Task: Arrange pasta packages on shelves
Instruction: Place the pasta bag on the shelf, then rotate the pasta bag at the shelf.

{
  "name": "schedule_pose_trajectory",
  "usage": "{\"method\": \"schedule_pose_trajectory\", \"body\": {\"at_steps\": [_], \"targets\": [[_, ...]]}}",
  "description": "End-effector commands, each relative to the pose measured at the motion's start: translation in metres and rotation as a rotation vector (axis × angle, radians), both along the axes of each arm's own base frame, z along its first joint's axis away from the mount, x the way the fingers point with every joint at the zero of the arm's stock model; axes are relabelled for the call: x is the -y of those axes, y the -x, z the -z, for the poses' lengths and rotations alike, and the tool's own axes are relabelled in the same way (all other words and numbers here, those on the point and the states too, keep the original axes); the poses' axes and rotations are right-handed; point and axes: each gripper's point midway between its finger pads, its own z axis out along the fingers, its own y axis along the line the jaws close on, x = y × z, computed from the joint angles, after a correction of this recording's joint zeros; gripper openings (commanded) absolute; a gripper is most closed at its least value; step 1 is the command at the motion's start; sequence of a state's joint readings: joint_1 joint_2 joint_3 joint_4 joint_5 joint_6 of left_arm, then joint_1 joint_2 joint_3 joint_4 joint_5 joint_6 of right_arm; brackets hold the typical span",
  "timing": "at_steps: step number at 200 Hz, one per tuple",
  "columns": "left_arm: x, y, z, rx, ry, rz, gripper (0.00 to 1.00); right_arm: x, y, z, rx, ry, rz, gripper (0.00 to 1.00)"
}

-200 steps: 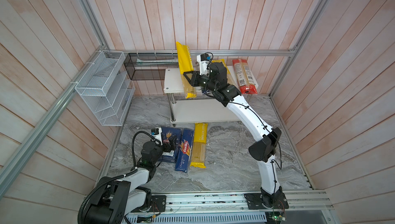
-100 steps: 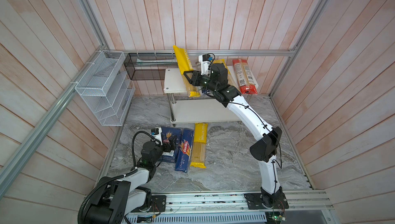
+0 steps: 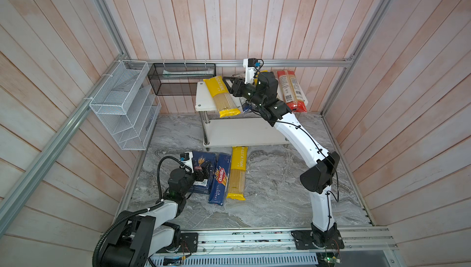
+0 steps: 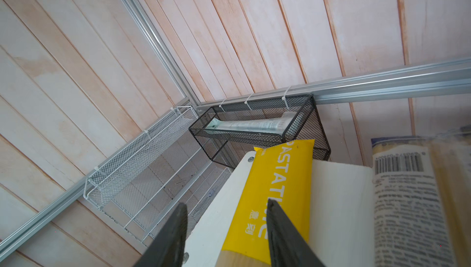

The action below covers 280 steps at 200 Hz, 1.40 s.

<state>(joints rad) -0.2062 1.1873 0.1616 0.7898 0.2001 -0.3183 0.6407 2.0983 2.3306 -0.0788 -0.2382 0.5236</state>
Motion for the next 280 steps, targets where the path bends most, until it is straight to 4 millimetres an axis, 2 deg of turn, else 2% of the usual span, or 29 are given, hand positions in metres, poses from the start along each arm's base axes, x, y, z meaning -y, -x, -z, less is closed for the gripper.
{"method": "schedule_pose_trajectory", "body": {"at_steps": [1, 27, 74, 110, 148, 188, 280], "targets": [[-0.001, 0.001, -0.005, 0.023, 0.003, -0.006, 1.0, 0.002, 0.036, -0.043, 0.124, 0.016, -0.056, 0.5], [-0.001, 0.001, -0.005, 0.022, 0.003, -0.005, 1.0, 0.0, 0.067, -0.035, 0.178, 0.143, -0.081, 0.5], [-0.002, 0.001, -0.005, 0.025, 0.004, -0.01, 1.0, 0.018, 0.114, -0.005, 0.227, 0.37, -0.087, 0.5], [-0.001, -0.001, -0.004, 0.016, 0.002, -0.013, 1.0, 0.049, 0.132, 0.02, 0.223, 0.435, -0.016, 0.46], [-0.001, -0.002, -0.003, 0.014, -0.001, -0.009, 1.0, 0.053, 0.16, 0.056, 0.233, 0.479, -0.116, 0.45], [0.0, -0.003, -0.002, 0.006, -0.003, -0.004, 1.0, 0.043, 0.165, 0.081, 0.232, 0.5, -0.187, 0.43], [0.0, -0.003, -0.003, 0.007, -0.003, -0.007, 1.0, 0.014, 0.158, 0.09, 0.286, 0.518, -0.233, 0.43]]}}
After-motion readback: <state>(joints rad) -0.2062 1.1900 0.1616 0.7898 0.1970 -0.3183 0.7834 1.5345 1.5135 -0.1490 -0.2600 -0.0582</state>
